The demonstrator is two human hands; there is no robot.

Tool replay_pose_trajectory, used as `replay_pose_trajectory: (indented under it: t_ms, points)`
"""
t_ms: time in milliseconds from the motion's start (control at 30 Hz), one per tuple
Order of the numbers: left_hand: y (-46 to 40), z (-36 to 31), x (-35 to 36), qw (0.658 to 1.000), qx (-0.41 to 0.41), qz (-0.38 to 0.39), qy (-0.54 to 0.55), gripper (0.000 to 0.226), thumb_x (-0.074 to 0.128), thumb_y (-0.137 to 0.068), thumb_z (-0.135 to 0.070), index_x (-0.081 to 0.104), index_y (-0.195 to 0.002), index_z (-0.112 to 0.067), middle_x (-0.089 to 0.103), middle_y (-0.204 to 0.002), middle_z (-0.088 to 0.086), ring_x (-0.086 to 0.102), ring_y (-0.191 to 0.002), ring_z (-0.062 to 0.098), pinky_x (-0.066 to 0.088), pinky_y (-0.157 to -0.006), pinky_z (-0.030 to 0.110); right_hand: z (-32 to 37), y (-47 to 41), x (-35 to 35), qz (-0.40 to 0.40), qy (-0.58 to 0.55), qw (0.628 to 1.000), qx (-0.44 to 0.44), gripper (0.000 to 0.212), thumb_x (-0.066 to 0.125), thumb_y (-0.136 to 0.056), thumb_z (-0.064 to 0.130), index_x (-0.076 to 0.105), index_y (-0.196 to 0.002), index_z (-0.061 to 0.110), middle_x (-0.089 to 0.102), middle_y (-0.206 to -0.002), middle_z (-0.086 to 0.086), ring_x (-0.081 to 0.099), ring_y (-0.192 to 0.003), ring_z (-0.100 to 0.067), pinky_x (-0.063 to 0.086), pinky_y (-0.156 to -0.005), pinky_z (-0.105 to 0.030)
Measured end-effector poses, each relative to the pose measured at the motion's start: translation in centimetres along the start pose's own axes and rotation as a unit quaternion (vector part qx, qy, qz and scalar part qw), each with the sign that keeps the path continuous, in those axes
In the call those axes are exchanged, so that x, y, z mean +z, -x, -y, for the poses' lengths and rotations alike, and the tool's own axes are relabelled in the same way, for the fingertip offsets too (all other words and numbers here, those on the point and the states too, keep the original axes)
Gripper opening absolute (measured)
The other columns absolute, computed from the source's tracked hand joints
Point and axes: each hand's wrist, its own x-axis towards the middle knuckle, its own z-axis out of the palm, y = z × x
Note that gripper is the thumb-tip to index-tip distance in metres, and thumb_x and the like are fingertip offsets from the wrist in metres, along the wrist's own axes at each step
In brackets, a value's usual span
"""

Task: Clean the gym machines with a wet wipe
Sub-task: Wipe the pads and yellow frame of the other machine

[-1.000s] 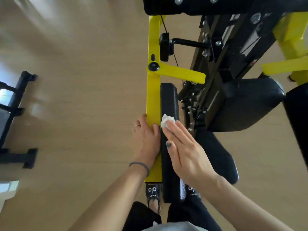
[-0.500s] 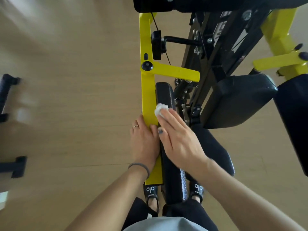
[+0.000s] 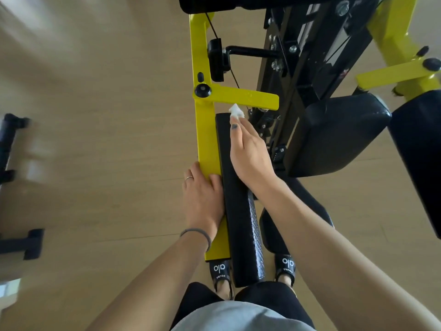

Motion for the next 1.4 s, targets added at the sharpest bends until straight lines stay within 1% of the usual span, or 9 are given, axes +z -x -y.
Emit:
replay_pose_trajectory:
  t_ms: [133, 233, 367, 500, 600, 733, 1000, 1200, 1400]
  points:
    - [-0.1, 0.1, 0.1, 1.0, 0.017, -0.011, -0.002, 0.032, 0.042, -0.1, -0.023, 0.045, -0.13, -0.01, 0.053, -0.12, 0.014, 0.051, -0.107, 0.035, 0.035, -0.079, 0.037, -0.9, 5.0, -0.3, -0.008, -0.09, 0.989, 0.115, 0.048, 0.023, -0.111, 0.038, 0.043, -0.153, 0.025, 0.046, -0.154, 0.006, 0.035, -0.143, -0.006, 0.025, -0.114, -0.02]
    - [-0.1, 0.5, 0.3, 0.999, 0.036, -0.025, -0.01, 0.03, 0.043, -0.1, -0.02, 0.048, -0.127, -0.007, 0.054, -0.115, 0.015, 0.051, -0.103, 0.034, 0.032, -0.077, 0.034, -3.0, 10.5, -0.5, -0.004, -0.151, 0.972, 0.179, 0.04, 0.027, -0.109, 0.045, 0.055, -0.136, 0.042, 0.058, -0.13, 0.023, 0.047, -0.129, 0.0, 0.036, -0.108, -0.023]
    - [-0.2, 0.4, 0.4, 0.999, 0.037, -0.032, -0.001, 0.024, 0.043, -0.101, -0.02, 0.048, -0.121, -0.008, 0.049, -0.105, 0.006, 0.051, -0.098, 0.031, 0.033, -0.075, 0.036, -4.2, 12.3, -0.3, 0.004, -0.254, 0.931, 0.262, 0.054, 0.032, -0.099, 0.06, 0.056, -0.14, 0.035, 0.051, -0.147, 0.009, 0.044, -0.137, -0.01, 0.031, -0.119, -0.044]
    - [-0.3, 0.6, 0.5, 0.999, 0.037, -0.024, 0.012, 0.027, 0.042, -0.101, -0.02, 0.046, -0.125, -0.009, 0.048, -0.108, 0.009, 0.051, -0.101, 0.035, 0.034, -0.078, 0.037, -3.0, 8.2, -1.0, 0.036, -0.303, 0.922, 0.237, 0.027, 0.035, -0.109, 0.042, 0.06, -0.113, 0.033, 0.057, -0.123, 0.004, 0.057, -0.106, -0.003, 0.047, -0.093, -0.026]
    - [-0.3, 0.5, 0.5, 0.999, 0.027, -0.019, 0.016, 0.029, 0.042, -0.101, -0.022, 0.045, -0.128, -0.009, 0.051, -0.115, 0.013, 0.05, -0.104, 0.035, 0.039, -0.083, 0.043, -3.8, 8.3, -1.2, 0.062, -0.345, 0.911, 0.217, 0.035, 0.04, -0.108, 0.039, 0.055, -0.139, 0.03, 0.059, -0.133, 0.013, 0.055, -0.12, 0.003, 0.045, -0.102, -0.022]
    - [-0.4, 0.6, 0.6, 0.999, 0.032, -0.022, 0.027, 0.031, 0.042, -0.1, -0.02, 0.046, -0.128, -0.007, 0.051, -0.116, 0.015, 0.05, -0.104, 0.037, 0.041, -0.088, 0.046, -4.3, 14.7, -1.5, 0.081, -0.363, 0.906, 0.203, 0.056, 0.046, -0.096, 0.057, 0.045, -0.149, 0.039, 0.049, -0.145, 0.03, 0.041, -0.134, 0.013, 0.032, -0.113, -0.02]
    - [-0.1, 0.3, 0.4, 0.999, 0.018, -0.015, 0.028, 0.032, 0.04, -0.099, -0.029, 0.046, -0.125, -0.011, 0.051, -0.116, 0.012, 0.05, -0.105, 0.036, 0.044, -0.091, 0.05, -3.2, 7.1, -0.8, 0.045, -0.29, 0.935, 0.2, 0.048, 0.038, -0.108, 0.044, 0.038, -0.155, 0.032, 0.037, -0.157, 0.022, 0.03, -0.144, 0.005, 0.021, -0.125, -0.033]
    - [-0.2, 0.2, 0.4, 1.0, 0.014, -0.021, 0.009, 0.035, 0.037, -0.095, -0.032, 0.047, -0.121, -0.011, 0.053, -0.113, 0.014, 0.051, -0.102, 0.039, 0.046, -0.086, 0.052, -3.1, 17.4, -1.5, 0.072, -0.196, 0.973, 0.094, 0.057, 0.029, -0.104, 0.052, 0.023, -0.158, 0.036, 0.019, -0.162, 0.031, 0.012, -0.146, 0.015, 0.014, -0.119, -0.011]
    - [-0.1, -0.1, 0.3, 1.0, -0.002, -0.015, 0.02, 0.025, 0.041, -0.099, -0.026, 0.047, -0.118, -0.013, 0.054, -0.113, 0.012, 0.051, -0.1, 0.036, 0.044, -0.082, 0.044, -3.1, 10.7, -1.7, 0.098, -0.116, 0.985, 0.086, 0.053, 0.027, -0.11, 0.04, 0.018, -0.161, 0.028, 0.013, -0.167, 0.018, 0.008, -0.147, 0.01, 0.003, -0.099, 0.009]
